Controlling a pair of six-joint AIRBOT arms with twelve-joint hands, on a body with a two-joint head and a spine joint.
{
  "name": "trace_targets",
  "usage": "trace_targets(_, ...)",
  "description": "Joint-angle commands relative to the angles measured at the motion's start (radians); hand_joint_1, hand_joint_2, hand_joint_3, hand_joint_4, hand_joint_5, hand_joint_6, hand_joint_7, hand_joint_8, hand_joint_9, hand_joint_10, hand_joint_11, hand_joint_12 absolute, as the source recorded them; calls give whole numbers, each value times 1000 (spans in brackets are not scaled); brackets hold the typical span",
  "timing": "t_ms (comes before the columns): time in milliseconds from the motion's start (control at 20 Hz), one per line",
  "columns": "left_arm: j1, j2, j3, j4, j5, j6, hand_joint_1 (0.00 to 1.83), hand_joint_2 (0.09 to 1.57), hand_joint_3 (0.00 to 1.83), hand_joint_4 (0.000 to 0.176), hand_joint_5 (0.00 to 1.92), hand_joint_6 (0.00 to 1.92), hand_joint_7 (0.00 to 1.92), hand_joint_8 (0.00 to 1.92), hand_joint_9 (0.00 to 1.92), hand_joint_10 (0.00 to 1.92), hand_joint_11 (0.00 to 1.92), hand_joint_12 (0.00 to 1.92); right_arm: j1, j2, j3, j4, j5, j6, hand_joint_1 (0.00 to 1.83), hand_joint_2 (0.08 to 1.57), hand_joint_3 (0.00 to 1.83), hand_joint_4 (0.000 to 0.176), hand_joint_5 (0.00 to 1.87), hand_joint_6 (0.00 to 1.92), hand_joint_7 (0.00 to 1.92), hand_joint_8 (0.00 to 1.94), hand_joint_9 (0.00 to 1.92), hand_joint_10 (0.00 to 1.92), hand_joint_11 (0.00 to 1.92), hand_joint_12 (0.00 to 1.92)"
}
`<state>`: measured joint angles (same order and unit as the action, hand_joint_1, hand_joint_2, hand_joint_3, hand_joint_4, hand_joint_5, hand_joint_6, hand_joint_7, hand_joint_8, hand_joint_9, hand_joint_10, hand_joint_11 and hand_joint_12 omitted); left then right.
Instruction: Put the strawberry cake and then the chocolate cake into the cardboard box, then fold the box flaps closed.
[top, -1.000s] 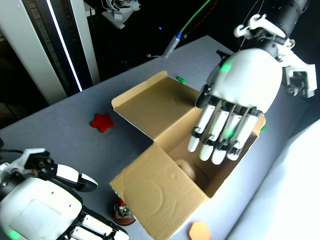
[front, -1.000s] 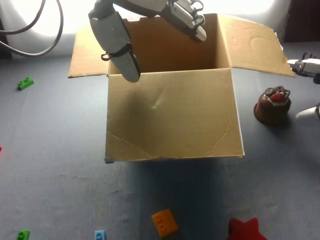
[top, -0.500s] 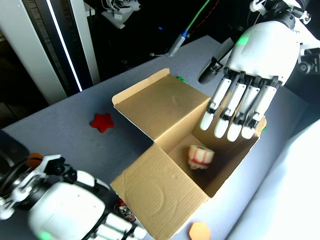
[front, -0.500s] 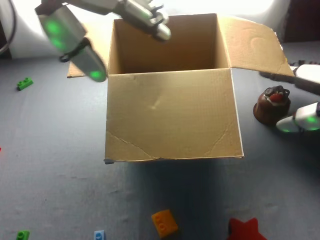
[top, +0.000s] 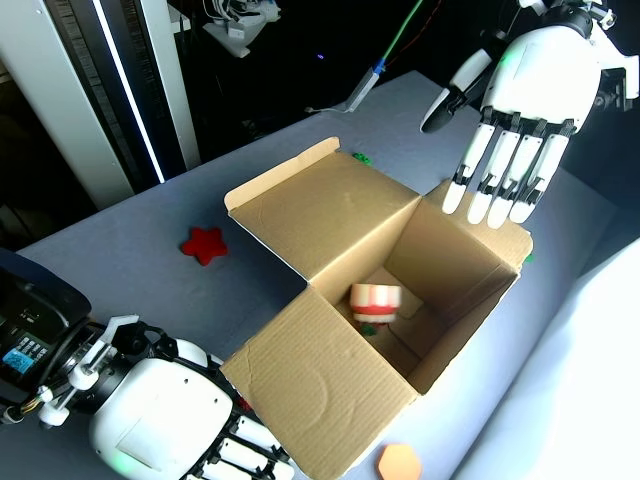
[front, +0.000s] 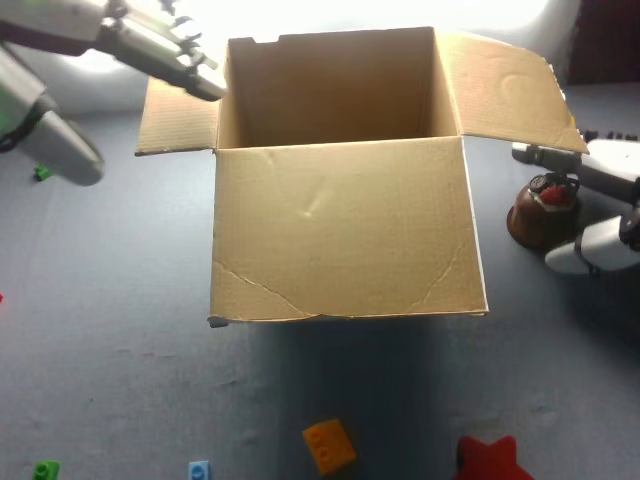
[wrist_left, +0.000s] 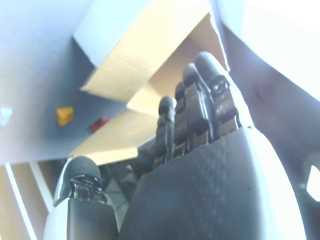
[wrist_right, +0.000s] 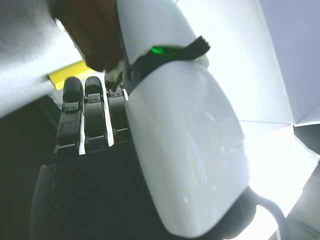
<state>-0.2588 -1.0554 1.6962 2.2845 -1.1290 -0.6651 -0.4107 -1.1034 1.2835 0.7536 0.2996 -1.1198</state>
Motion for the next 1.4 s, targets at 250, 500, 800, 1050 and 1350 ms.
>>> trace_targets(250,34,87,-13,-109,20,-9,104,1087,4,36,199,6,191,3,284,6,0,1059,3,15,12,-9,105,4,1230,1021,0,13,68,2,62,5,64,5,0,435)
trace_targets(500,129,158,-44,-219,36,14,123,1085,1,36,207,4,194,1,276,2,0,1061,3,15,12,-9,112,4,1206,1038,3,17,52,0,48,0,51,0,0,437)
trace_targets(800,263,213,-69,-365,90,91,94,1087,2,35,161,0,168,0,251,0,0,1069,2,14,12,-9,117,4,1178,1050,6,17,83,16,83,9,88,13,0,532)
trace_targets(1050,399,226,-89,-521,133,157,93,1087,0,42,146,0,132,0,254,8,0,1091,1,13,12,-9,120,4,1199,1176,0,0,869,1051,893,1226,692,1147,272,1843)
trace_targets(1350,538,228,-115,-635,166,222,125,1097,3,34,169,4,157,3,268,10,0,1083,5,37,2,-9,111,4,1350,1181,1,0,813,1098,945,1172,706,1506,307,1914)
